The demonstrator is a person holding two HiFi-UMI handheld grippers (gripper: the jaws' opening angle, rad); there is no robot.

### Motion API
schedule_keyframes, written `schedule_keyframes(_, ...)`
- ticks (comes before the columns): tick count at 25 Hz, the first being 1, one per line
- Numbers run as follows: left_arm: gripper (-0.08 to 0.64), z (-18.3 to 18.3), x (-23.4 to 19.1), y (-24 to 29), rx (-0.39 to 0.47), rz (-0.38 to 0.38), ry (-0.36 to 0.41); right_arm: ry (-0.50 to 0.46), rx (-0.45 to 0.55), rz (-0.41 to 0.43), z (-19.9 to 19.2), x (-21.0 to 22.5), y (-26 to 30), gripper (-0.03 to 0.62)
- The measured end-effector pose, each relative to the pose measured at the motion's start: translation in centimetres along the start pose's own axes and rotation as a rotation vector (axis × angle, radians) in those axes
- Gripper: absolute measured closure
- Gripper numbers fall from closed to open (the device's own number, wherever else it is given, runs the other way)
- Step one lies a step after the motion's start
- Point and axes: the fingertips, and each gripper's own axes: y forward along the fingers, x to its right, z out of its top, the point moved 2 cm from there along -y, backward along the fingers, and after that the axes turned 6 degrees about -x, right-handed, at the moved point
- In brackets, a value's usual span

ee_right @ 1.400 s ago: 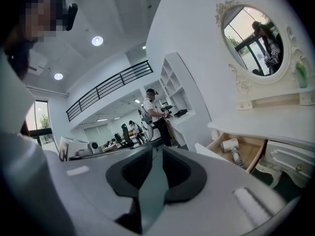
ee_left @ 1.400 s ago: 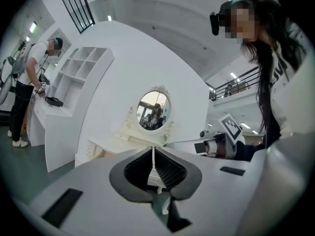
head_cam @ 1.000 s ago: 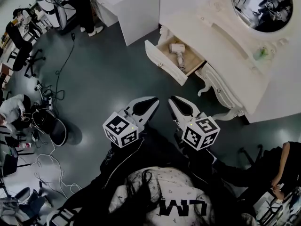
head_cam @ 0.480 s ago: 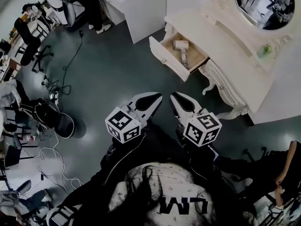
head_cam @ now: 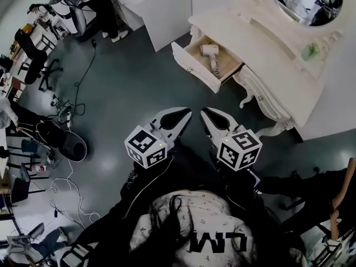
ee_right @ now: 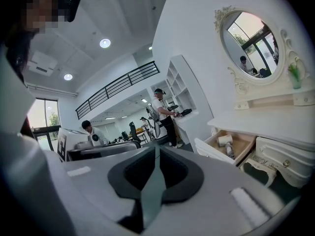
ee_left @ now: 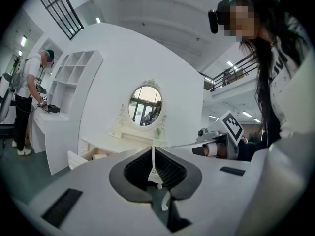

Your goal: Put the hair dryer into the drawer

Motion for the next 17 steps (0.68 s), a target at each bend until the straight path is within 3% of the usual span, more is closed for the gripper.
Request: schedule_keyframes(17, 0.566, -0.27, 0.03, 0.32, -0.007, 0.001, -0.002, -0.001, -0.02, -0.001, -0.62, 0.28, 0.05, 0.561)
